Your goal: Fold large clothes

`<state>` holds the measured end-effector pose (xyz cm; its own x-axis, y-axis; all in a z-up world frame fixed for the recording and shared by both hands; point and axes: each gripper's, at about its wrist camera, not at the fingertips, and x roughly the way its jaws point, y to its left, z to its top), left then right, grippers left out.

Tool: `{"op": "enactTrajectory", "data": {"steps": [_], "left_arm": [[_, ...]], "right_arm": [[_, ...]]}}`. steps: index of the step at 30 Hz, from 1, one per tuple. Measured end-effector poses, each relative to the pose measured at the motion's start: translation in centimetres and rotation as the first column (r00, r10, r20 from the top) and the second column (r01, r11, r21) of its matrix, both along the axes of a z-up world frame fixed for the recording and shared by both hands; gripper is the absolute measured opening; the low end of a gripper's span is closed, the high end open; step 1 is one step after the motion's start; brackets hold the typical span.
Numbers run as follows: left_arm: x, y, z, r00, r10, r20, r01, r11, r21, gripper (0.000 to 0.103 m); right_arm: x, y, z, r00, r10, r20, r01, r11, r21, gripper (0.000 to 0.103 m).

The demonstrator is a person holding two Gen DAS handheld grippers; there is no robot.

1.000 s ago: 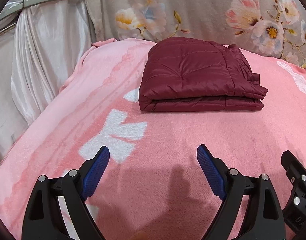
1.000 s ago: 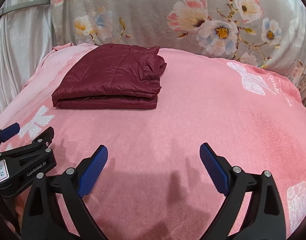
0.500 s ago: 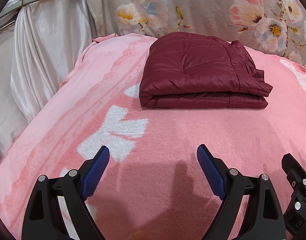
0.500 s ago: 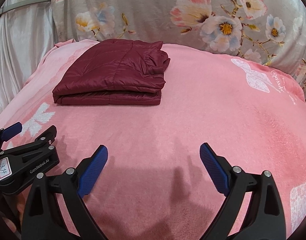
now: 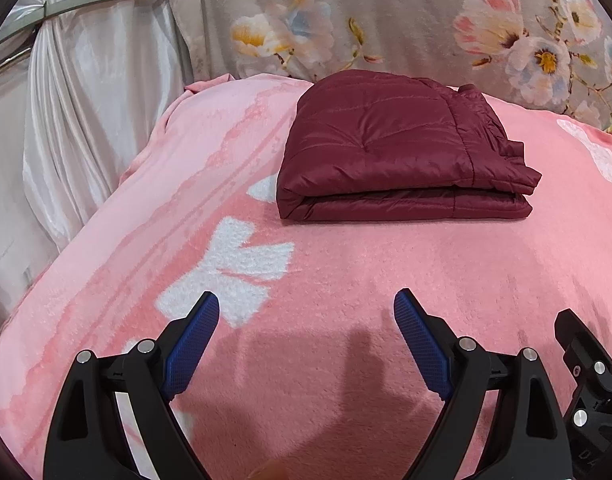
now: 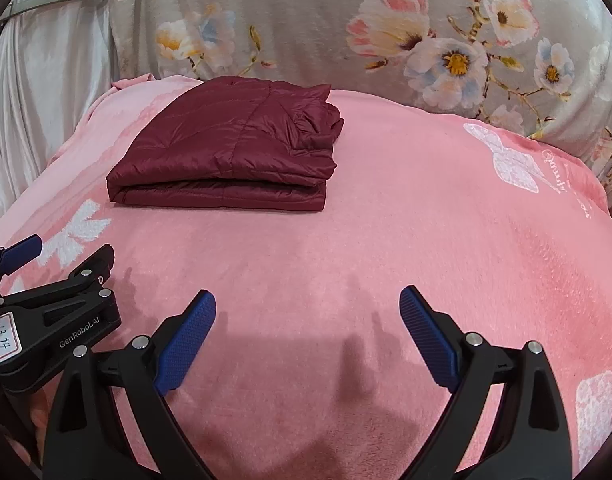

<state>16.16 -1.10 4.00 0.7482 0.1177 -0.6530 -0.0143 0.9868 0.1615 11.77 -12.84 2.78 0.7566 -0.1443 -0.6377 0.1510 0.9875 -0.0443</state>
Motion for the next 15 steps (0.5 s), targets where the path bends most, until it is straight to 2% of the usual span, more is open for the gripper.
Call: {"op": "enactTrajectory", "data": {"steps": [15], "left_arm": [[-0.38, -0.15, 0.12, 1.000, 0.008, 0.011, -0.009, 1.000, 0.005, 0.087]], "right_arm": [[0.01, 0.00, -0.02, 1.000, 0.000, 0.000, 0.000, 1.000, 0.000, 0.091]]}}
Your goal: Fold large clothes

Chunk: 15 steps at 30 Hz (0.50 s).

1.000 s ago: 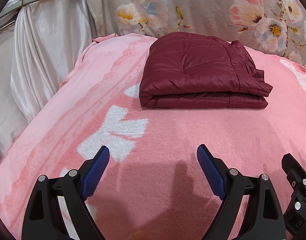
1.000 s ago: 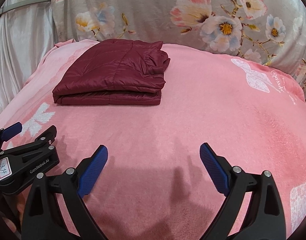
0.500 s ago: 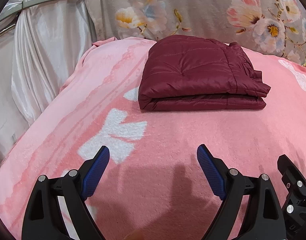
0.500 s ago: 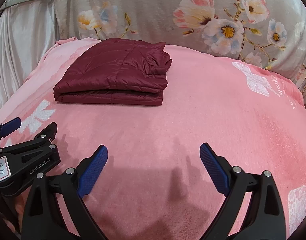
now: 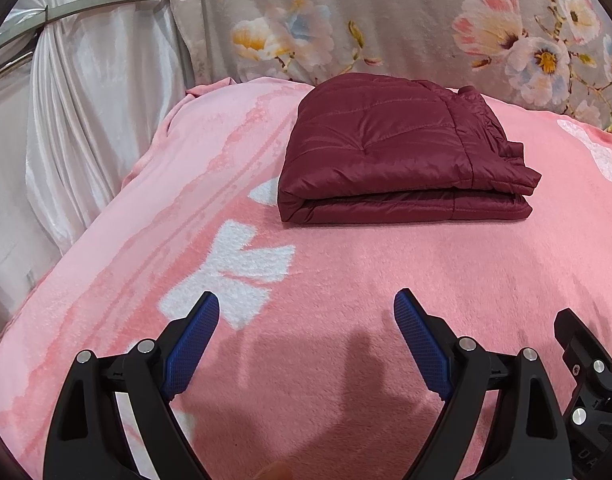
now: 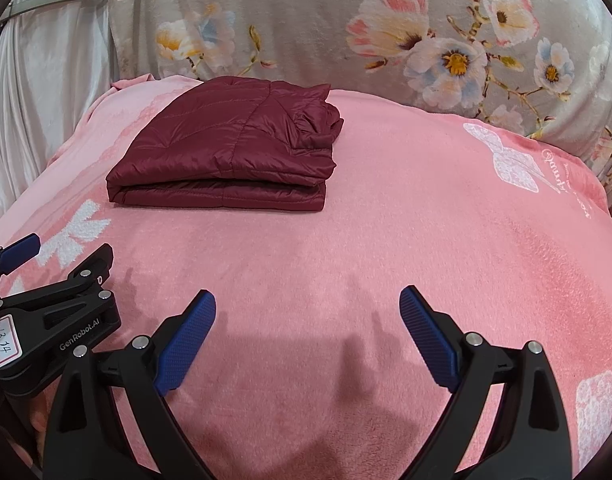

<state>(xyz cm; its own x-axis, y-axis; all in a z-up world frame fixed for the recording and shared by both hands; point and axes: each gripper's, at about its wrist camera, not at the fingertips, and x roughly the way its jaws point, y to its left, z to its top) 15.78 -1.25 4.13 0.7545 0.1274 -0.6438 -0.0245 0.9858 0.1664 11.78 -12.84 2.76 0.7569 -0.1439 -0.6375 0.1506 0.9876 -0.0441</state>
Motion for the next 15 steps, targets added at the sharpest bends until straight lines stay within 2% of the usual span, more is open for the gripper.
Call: {"op": "enactTrajectory", "data": {"steps": [15], "left_arm": [[-0.03, 0.09, 0.10, 1.000, 0.000, 0.005, 0.000, 1.000, -0.004, 0.087]], "right_arm": [[0.00, -0.08, 0.01, 1.000, 0.001, 0.000, -0.001, 1.000, -0.001, 0.091]]}}
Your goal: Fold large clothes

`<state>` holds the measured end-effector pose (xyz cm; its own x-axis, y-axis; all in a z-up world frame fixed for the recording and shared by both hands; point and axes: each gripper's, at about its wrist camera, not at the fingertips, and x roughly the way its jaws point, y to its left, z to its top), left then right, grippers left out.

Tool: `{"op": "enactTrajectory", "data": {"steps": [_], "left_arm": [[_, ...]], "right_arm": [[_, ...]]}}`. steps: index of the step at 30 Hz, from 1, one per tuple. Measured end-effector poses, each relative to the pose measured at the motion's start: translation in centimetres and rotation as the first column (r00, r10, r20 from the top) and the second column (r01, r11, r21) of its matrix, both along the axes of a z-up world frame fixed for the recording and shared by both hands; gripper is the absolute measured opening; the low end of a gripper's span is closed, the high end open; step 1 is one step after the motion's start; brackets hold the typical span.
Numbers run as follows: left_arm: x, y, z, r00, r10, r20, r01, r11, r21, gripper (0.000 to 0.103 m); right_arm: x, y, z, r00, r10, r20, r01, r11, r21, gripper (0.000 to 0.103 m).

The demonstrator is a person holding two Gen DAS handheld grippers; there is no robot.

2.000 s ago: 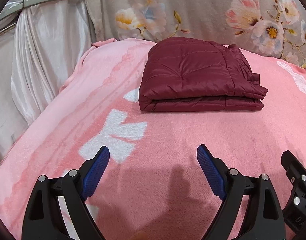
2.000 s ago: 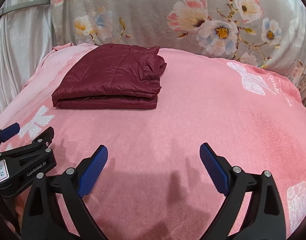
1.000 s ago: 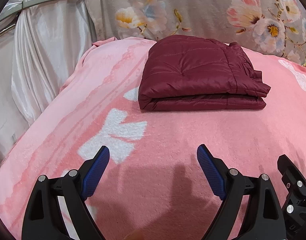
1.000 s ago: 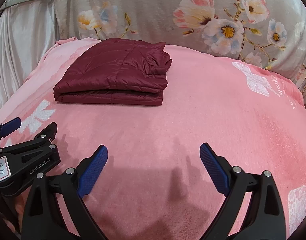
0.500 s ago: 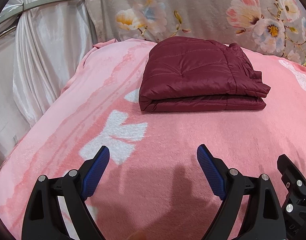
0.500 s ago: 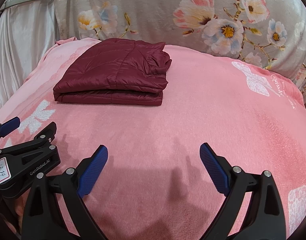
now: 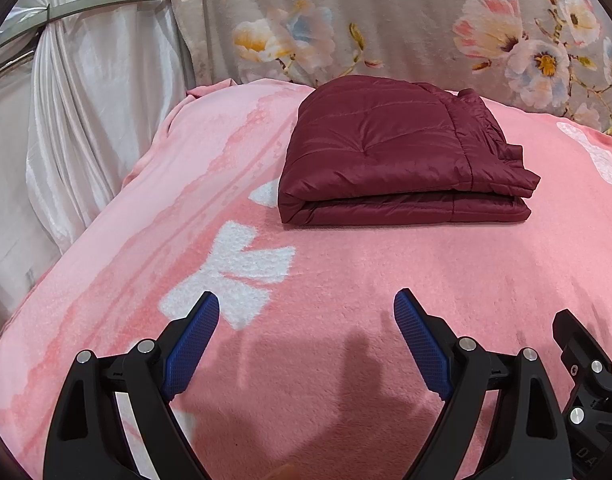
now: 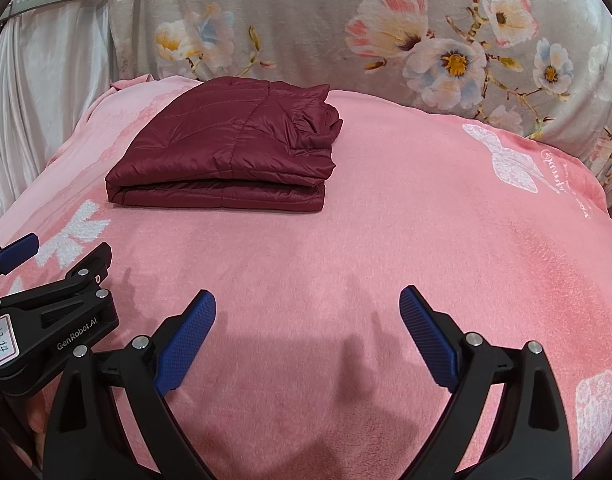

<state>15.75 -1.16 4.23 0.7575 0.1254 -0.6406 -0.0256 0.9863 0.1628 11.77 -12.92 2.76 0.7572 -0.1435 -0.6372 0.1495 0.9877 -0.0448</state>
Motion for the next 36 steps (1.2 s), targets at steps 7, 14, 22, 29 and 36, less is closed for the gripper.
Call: {"op": "enactTrajectory", "data": {"steps": [7, 14, 22, 29, 36], "left_arm": [[-0.1, -0.2, 0.1, 1.000, -0.005, 0.002, 0.005, 1.000, 0.001, 0.087], [-0.1, -0.3, 0.2, 1.000, -0.013, 0.004, 0.013, 1.000, -0.002, 0.087], [0.0, -0.7, 0.0, 1.000, -0.021, 0.001, 0.021, 1.000, 0.013, 0.087], [0.0, -0.6, -0.2, 1.000, -0.020, -0.005, 0.020, 1.000, 0.006, 0.087], [0.0, -1.0, -0.3, 0.999, -0.040, -0.001, 0.040, 0.999, 0.019, 0.087]], "right_arm": [[0.0, 0.0, 0.0, 1.000, 0.000, 0.001, 0.000, 1.000, 0.000, 0.091], [0.0, 0.0, 0.0, 1.000, 0.000, 0.000, 0.000, 1.000, 0.000, 0.091], [0.0, 0.0, 0.1, 1.000, 0.000, 0.001, 0.000, 1.000, -0.001, 0.091], [0.0, 0.1, 0.0, 1.000, -0.002, 0.000, 0.002, 1.000, 0.001, 0.091], [0.0, 0.0, 0.1, 1.000, -0.002, 0.000, 0.002, 1.000, 0.001, 0.091]]}}
